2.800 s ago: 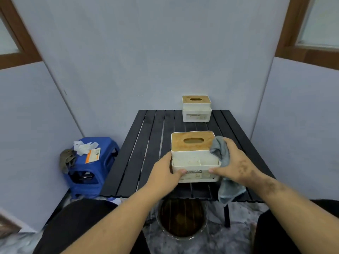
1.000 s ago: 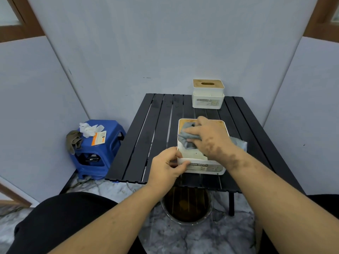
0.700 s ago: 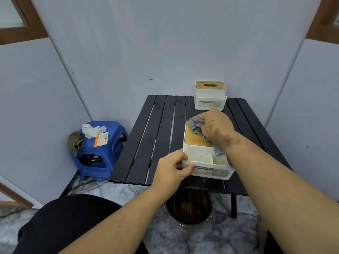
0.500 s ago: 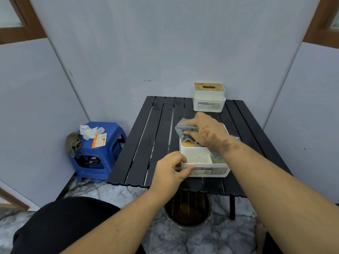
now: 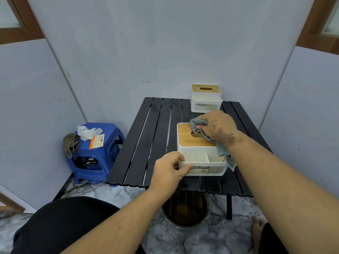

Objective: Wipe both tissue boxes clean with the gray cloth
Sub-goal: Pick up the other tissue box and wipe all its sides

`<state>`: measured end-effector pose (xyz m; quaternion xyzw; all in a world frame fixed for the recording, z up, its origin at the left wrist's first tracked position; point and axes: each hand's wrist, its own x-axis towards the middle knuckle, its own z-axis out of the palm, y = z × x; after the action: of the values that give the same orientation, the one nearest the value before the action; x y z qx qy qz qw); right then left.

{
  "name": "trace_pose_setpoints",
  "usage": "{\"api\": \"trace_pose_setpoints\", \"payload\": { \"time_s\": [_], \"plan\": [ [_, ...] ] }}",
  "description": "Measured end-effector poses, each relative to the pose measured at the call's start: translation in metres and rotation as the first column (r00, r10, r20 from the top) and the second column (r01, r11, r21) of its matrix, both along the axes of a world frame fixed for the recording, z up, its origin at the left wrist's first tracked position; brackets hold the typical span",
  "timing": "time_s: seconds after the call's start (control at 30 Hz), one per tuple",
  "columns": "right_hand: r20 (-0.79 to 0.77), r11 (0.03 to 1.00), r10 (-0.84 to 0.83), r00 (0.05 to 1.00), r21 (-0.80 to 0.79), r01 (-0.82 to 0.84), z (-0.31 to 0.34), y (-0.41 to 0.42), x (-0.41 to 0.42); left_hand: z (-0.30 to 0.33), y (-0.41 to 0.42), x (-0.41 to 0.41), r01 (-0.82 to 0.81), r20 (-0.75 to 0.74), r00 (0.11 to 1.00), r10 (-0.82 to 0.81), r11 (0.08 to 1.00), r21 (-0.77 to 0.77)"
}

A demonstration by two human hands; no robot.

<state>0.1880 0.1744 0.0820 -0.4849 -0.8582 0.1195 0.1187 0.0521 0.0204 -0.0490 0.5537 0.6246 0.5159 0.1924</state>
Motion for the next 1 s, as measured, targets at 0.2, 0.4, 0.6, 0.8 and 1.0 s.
{"api": "trace_pose_setpoints", "payload": {
  "time_s": [0.2,0.4,0.6,0.8,1.0],
  "plan": [
    [-0.053,0.99,-0.13,0.99,-0.056,0.127,-0.001,0.019,0.068,0.0,0.001,0.0,-0.002,-0.003,1.0,0.002,1.0,-0.007],
    [-0.11,0.994,-0.076,0.991,-0.088,0.066,0.004,0.007,0.044,0.002,-0.001,0.0,0.025,0.057,0.998,-0.024,0.999,-0.021],
    [-0.044,0.99,0.133,0.99,-0.039,-0.134,0.003,-0.027,-0.027,0.006,-0.004,0.001,0.005,0.084,0.996,-0.001,0.999,-0.044],
    [0.002,0.984,0.18,0.984,-0.007,-0.18,0.001,-0.032,-0.026,0.008,-0.004,0.002,0.006,0.026,1.0,-0.004,0.996,-0.089],
    [0.019,0.999,0.026,0.999,-0.04,-0.026,0.006,0.001,0.039,0.007,-0.002,0.003,0.02,0.027,0.999,-0.017,0.993,-0.117]
  ]
}}
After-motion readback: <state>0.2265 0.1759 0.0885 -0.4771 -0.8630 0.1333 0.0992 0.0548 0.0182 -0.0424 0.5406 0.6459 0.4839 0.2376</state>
